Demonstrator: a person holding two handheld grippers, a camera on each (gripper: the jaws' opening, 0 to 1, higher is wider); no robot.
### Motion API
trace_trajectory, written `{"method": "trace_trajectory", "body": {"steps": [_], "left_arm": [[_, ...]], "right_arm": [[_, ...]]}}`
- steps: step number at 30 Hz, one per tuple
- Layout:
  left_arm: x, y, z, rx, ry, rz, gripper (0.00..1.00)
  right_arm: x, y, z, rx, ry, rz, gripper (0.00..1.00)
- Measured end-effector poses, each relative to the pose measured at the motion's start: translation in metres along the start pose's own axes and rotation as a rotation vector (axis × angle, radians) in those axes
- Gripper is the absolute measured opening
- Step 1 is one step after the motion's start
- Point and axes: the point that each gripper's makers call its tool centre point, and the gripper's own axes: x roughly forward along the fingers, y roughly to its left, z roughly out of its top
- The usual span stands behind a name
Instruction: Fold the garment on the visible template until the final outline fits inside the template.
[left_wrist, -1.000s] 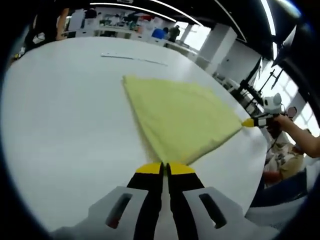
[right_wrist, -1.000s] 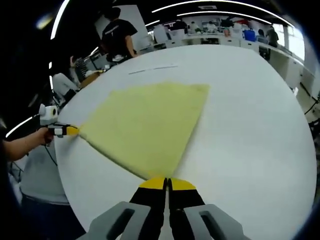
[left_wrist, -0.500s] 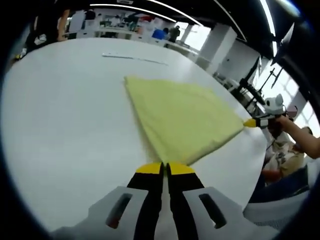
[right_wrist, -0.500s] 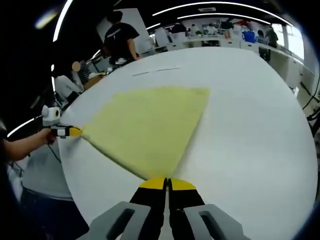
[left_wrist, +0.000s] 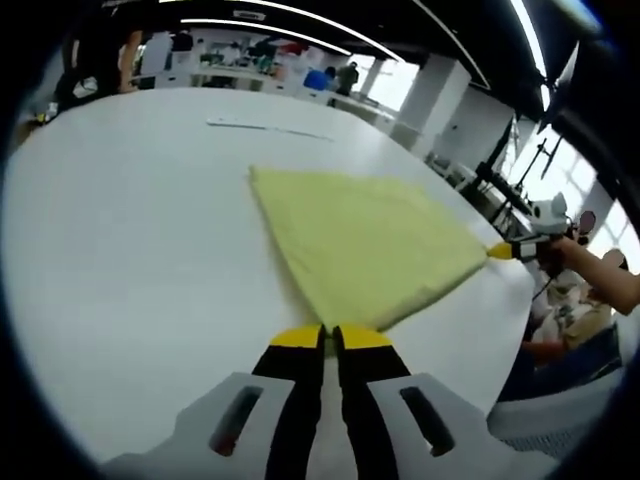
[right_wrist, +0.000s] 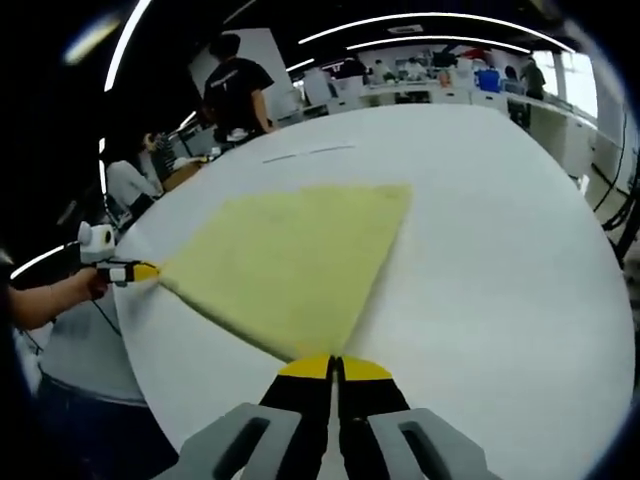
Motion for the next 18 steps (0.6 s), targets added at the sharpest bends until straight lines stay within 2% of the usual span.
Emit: {"method": "trace_trajectory", "body": {"steps": [4, 6, 9, 15, 18], "left_arm": [[-0.003, 0.004, 0.003, 0.005, -0.019, 0.013, 0.07], [-0.005, 0.004, 0.006, 0.007, -0.037, 0.012, 0.1], [-0.006, 0.002, 0.009, 0.018, -0.051, 0.012, 0.18], [-0.012, -0.007, 0.02, 0.068, -0.088, 0.015, 0.35], [-0.015, -0.012, 0.027, 0.099, -0.109, 0.013, 0.46]], "right_arm": [[-0.002, -0.001, 0.006, -0.008, -0.024, -0.01, 0.0], [-0.003, 0.0, 0.008, -0.007, -0.033, -0.01, 0.06], [-0.004, 0.004, 0.01, -0.014, -0.038, -0.005, 0.18], [-0.004, 0.018, 0.017, -0.108, -0.052, 0.003, 0.43], [-0.007, 0.027, 0.025, -0.145, -0.083, 0.005, 0.58]]}}
